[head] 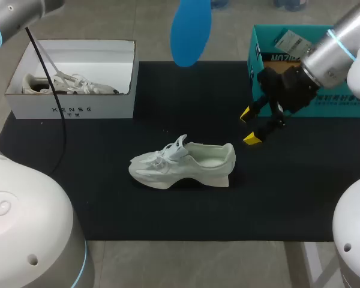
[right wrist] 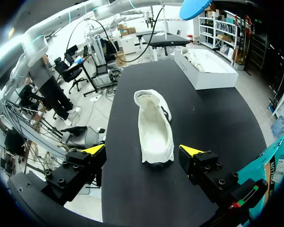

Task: Take the shoe out of the shoebox, open the shoe tongue, remove and reinsert the insole, then place the shoe into the shoebox

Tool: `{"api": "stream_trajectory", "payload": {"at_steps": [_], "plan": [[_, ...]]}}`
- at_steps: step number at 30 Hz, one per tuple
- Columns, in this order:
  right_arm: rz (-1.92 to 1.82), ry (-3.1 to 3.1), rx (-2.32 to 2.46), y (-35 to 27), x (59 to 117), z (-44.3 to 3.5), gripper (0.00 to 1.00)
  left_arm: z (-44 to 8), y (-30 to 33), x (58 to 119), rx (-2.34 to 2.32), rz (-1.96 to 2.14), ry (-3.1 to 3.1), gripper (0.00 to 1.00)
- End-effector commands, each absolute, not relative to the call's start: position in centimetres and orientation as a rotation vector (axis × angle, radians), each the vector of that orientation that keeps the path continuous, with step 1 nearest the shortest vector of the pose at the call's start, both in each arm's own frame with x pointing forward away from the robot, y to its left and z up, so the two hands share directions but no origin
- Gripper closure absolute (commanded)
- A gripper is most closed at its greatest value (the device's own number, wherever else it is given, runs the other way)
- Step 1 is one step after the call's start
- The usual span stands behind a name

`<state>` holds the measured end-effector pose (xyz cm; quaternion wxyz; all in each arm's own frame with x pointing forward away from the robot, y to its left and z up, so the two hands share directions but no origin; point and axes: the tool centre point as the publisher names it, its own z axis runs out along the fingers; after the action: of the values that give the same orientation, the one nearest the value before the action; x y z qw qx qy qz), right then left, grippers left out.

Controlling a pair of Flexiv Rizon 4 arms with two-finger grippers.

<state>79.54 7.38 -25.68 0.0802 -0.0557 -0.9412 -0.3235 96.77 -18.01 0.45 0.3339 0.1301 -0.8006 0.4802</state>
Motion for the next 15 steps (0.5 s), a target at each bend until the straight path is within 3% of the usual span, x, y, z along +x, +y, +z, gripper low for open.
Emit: {"api": "stream_trajectory", "payload": {"at_steps": [1, 15], "plan": [[-0.306, -2.916, -0.105, 7.8, 80.3, -25.6, 0.0, 0.4, -18.0, 96.9, 0.337, 1.253, -2.089, 1.0], [-0.313, -2.947, -0.173, 6.1, 78.9, -26.1, 0.0, 0.4, -18.0, 96.9, 0.337, 1.253, -2.089, 1.0]]}}
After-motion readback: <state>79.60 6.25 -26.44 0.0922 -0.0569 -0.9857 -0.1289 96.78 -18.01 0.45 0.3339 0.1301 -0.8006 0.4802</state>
